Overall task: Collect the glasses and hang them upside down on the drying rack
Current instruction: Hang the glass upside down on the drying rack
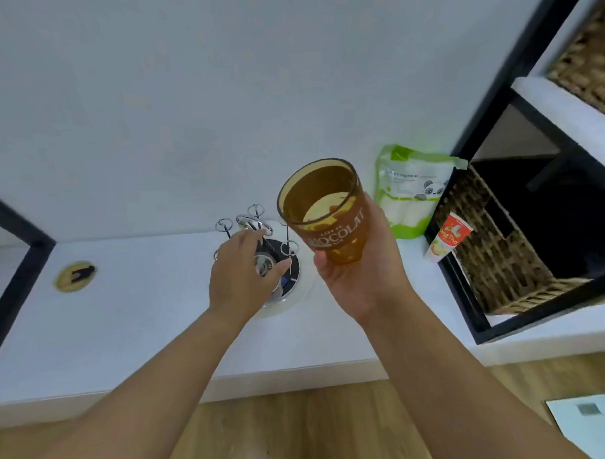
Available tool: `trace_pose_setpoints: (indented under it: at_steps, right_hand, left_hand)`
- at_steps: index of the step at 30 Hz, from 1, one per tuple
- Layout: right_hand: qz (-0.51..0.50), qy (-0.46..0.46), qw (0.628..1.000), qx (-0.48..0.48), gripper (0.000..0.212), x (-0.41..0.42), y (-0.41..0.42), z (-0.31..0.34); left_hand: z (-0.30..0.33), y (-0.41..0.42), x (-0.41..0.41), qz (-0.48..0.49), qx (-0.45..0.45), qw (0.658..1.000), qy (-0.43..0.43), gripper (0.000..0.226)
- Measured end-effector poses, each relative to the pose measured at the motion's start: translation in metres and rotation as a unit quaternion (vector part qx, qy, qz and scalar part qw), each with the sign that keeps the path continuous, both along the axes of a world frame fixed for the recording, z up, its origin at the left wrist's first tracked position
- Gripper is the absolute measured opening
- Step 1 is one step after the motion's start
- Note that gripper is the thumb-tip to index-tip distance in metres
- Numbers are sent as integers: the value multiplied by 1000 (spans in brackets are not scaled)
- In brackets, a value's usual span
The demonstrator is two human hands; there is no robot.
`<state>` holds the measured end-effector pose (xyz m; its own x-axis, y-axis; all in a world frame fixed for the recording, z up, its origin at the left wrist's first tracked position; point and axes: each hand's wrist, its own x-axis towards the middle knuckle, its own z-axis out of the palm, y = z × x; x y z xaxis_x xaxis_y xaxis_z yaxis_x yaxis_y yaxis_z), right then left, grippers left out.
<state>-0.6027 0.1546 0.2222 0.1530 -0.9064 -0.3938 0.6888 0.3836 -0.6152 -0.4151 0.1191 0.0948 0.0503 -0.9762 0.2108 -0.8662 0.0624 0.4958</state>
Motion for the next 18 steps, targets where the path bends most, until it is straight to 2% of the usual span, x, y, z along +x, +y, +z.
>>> trace_pose_setpoints:
  at_steps: [4, 9, 18]
  right_hand:
    - [-11, -44, 999, 1, 58, -9, 0, -25]
    - [-21, -71, 997, -15, 56, -19, 9, -52]
    - [-13, -97, 995, 21, 55, -20, 41, -87]
  left_hand:
    - [-18, 0, -3, 1, 19, 999, -25, 71]
    - [-37, 3, -5, 13, 26, 1000, -5, 62]
    - [-49, 8, 24, 11, 20, 1000, 20, 55]
